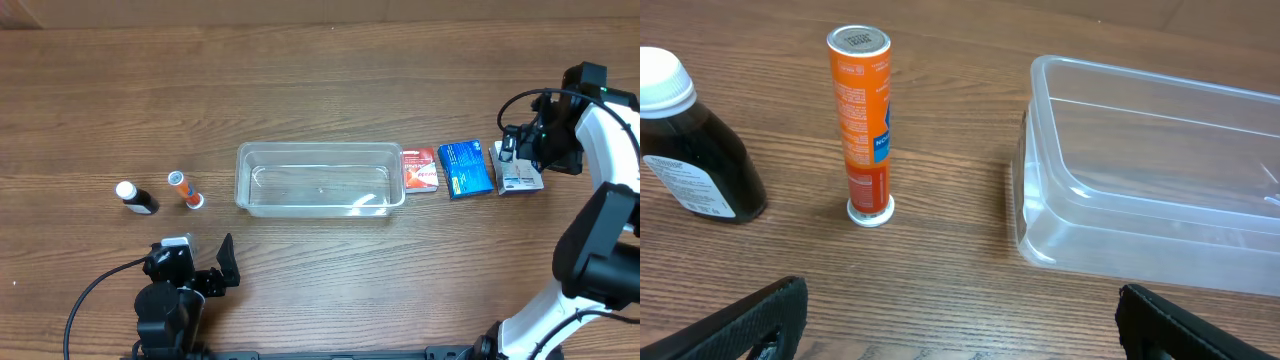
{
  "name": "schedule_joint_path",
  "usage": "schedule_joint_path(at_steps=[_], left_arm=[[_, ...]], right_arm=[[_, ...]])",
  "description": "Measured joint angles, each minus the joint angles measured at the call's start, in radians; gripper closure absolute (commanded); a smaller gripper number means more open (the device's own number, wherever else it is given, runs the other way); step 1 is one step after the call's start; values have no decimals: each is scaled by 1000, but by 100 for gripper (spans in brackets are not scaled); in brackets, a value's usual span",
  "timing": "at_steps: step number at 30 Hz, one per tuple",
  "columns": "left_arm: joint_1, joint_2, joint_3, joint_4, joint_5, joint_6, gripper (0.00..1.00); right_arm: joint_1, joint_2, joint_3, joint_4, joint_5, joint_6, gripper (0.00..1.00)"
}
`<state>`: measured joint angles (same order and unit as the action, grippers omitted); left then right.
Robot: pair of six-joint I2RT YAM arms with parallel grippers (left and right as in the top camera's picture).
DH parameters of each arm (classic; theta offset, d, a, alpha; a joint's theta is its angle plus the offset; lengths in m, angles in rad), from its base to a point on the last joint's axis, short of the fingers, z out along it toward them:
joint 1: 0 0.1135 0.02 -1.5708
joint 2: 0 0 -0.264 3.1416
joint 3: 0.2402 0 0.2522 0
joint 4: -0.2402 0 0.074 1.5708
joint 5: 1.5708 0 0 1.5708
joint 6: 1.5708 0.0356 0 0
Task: Pack container
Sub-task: 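Carry the white box with the right gripper into the container and release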
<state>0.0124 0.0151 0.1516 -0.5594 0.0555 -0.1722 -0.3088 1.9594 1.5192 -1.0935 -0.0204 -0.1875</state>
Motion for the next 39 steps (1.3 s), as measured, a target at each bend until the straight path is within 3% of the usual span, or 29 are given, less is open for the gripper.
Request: schedule_joint_path(at_steps=[4, 6, 11, 14, 17, 20, 24, 31, 39], left_arm=[[0, 0, 0, 0, 0, 0, 0], [0, 0, 0, 0, 0, 0, 0], [0, 0, 0, 0, 0, 0, 0], [0, 0, 0, 0, 0, 0, 0], [0, 0, 0, 0, 0, 0, 0], [0, 0, 0, 0, 0, 0, 0], [0, 0, 0, 0, 0, 0, 0], [0, 0, 0, 0, 0, 0, 0], [0, 0, 0, 0, 0, 0, 0]], right_arm=[[3, 101, 0, 13, -8, -30, 0], [4, 135, 0, 18, -8, -24, 13], [6, 147, 0, 6, 43, 76, 21], [13, 112, 0, -2, 53, 126, 23], [52, -54, 0, -50, 53, 164, 26], [196, -320, 3, -120, 16, 229, 28], [475, -421, 8, -115, -8, 372, 31], [887, -330, 8, 14, 63, 694, 31], [912, -72, 2, 11, 142, 829, 30]])
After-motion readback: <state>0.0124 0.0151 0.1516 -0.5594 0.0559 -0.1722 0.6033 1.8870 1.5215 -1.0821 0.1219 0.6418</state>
